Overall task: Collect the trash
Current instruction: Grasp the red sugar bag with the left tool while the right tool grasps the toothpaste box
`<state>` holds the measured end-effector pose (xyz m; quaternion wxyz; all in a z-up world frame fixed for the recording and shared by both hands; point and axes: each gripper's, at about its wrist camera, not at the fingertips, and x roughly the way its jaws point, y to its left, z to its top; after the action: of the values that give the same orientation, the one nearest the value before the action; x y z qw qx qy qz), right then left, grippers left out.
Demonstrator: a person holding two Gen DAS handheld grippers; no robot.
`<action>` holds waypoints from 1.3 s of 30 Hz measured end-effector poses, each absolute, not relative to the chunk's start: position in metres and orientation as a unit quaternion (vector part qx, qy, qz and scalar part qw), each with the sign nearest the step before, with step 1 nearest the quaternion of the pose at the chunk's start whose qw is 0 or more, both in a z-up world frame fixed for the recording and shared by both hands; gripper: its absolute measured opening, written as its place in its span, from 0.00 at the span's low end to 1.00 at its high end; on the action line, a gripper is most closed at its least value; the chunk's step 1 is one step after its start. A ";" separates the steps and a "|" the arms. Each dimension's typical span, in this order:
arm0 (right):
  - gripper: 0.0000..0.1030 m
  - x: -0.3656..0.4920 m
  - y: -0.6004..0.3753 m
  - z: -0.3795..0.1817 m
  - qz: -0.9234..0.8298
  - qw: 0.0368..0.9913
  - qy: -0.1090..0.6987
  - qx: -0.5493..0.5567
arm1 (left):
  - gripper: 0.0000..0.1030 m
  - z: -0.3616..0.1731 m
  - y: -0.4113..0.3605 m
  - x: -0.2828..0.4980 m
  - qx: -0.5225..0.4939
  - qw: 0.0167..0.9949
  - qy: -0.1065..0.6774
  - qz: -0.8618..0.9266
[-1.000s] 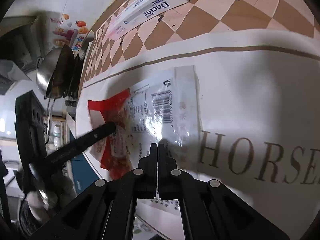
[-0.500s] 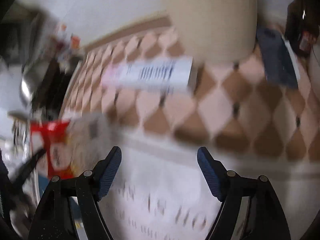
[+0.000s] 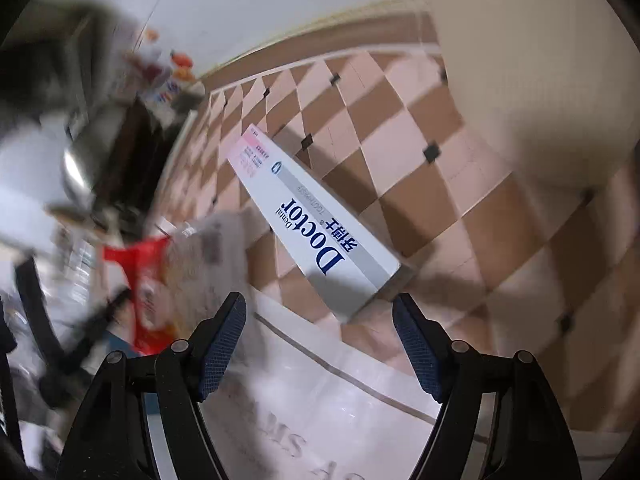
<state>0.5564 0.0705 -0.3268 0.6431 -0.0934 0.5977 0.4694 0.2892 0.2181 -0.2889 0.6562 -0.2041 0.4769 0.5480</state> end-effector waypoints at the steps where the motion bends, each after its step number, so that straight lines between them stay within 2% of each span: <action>1: 0.77 0.551 0.077 -0.318 0.472 0.666 0.563 -0.123 | 0.00 -0.290 0.221 0.289 -0.204 0.653 0.478 0.552; 3: 0.83 0.542 0.100 -0.316 0.464 0.694 0.514 -0.195 | 0.00 -0.294 0.226 0.288 -0.207 0.647 0.480 0.555; 7: 0.83 0.534 0.153 -0.348 0.460 0.670 0.499 -0.301 | 0.00 -0.297 0.230 0.288 -0.204 0.648 0.484 0.552; 9: 0.76 0.529 0.165 -0.363 0.454 0.658 0.503 -0.328 | 0.00 -0.294 0.229 0.286 -0.202 0.653 0.484 0.546; 11: 0.55 0.524 0.163 -0.362 0.450 0.672 0.485 -0.332 | 0.00 -0.288 0.228 0.281 -0.209 0.664 0.480 0.533; 14: 0.49 0.525 0.150 -0.353 0.444 0.682 0.500 -0.295 | 0.00 -0.276 0.224 0.273 -0.211 0.683 0.472 0.515; 22: 0.47 0.479 0.095 -0.299 0.405 0.725 0.531 -0.168 | 0.00 -0.213 0.206 0.221 -0.224 0.764 0.413 0.442; 28: 0.47 0.388 0.018 -0.265 0.369 0.747 0.546 -0.085 | 0.00 -0.179 0.188 0.148 -0.242 0.819 0.390 0.345; 39: 0.47 0.199 -0.102 -0.262 0.337 0.739 0.583 0.018 | 0.00 -0.163 0.134 0.024 -0.271 0.834 0.432 0.210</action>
<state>0.1992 -0.1017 -0.2623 0.7388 0.0184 0.5834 0.3369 0.0238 0.1343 -0.1634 0.8344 -0.2706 0.4319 0.2098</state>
